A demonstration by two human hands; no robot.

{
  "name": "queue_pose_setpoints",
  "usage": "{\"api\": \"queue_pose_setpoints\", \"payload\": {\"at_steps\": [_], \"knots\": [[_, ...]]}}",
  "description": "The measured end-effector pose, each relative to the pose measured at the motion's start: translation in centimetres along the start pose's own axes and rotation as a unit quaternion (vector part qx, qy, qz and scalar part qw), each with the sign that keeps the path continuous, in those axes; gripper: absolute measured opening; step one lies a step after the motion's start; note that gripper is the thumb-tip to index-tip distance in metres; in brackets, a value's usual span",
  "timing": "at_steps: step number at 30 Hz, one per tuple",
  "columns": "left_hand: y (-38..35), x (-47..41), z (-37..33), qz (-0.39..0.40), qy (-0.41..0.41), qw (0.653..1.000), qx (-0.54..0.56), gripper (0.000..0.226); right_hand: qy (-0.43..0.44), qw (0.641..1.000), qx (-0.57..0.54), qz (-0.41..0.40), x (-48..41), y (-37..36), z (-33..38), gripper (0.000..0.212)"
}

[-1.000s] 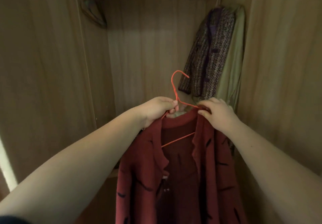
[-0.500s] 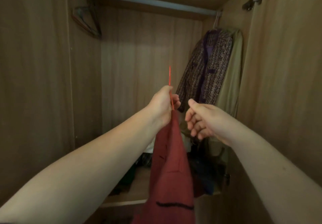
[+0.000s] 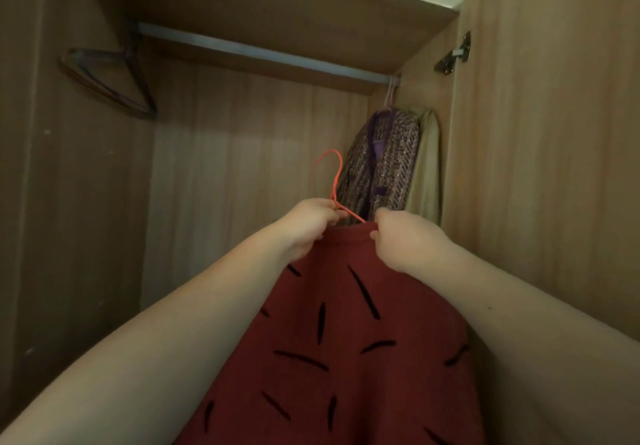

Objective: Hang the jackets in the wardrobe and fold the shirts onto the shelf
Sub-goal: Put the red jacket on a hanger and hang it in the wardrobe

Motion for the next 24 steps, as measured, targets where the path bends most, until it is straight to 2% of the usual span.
{"api": "queue_pose_setpoints", "payload": {"at_steps": [3,7,11,14,19,21,24], "knots": [[-0.2,-2.4,-0.2,0.001,-0.035,0.999,-0.025,0.018,0.017,0.996,0.005,-0.086,-1.5,-0.4,-1.7,0.013],[0.0,-5.5,0.0,-0.014,-0.106,0.976,-0.189,0.032,0.036,0.985,0.022,-0.170,-4.0,-0.8,-3.1,0.014],[1.2,-7.0,-0.7,-0.099,-0.275,0.913,-0.284,0.057,0.039,0.976,0.036,-0.210,-8.3,-1.0,-4.7,0.014],[1.1,-9.1,-0.4,-0.058,-0.383,0.827,-0.408,0.064,0.031,0.967,0.053,-0.246,-11.9,-0.5,-5.7,0.015],[2.0,-14.8,-0.3,-0.073,-0.425,0.734,-0.525,0.058,0.014,0.949,0.087,-0.303,-17.3,1.4,-6.2,0.015],[2.4,-17.7,-0.6,-0.090,-0.437,0.712,-0.542,0.056,0.000,0.944,0.092,-0.316,-19.4,2.0,-6.5,0.016],[2.9,-22.6,-0.7,-0.110,-0.440,0.700,-0.552,0.058,-0.024,0.944,0.110,-0.310,-23.4,2.1,-7.4,0.015]]}}
Point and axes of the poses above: each hand's wrist, its own x-axis away from the middle knuckle, its own y-axis out of the back of the hand, z = x × y, the point moved 8 cm from there along -x, towards the middle knuckle, and after that the axes turned 1 degree about y, right-handed, at the moved point
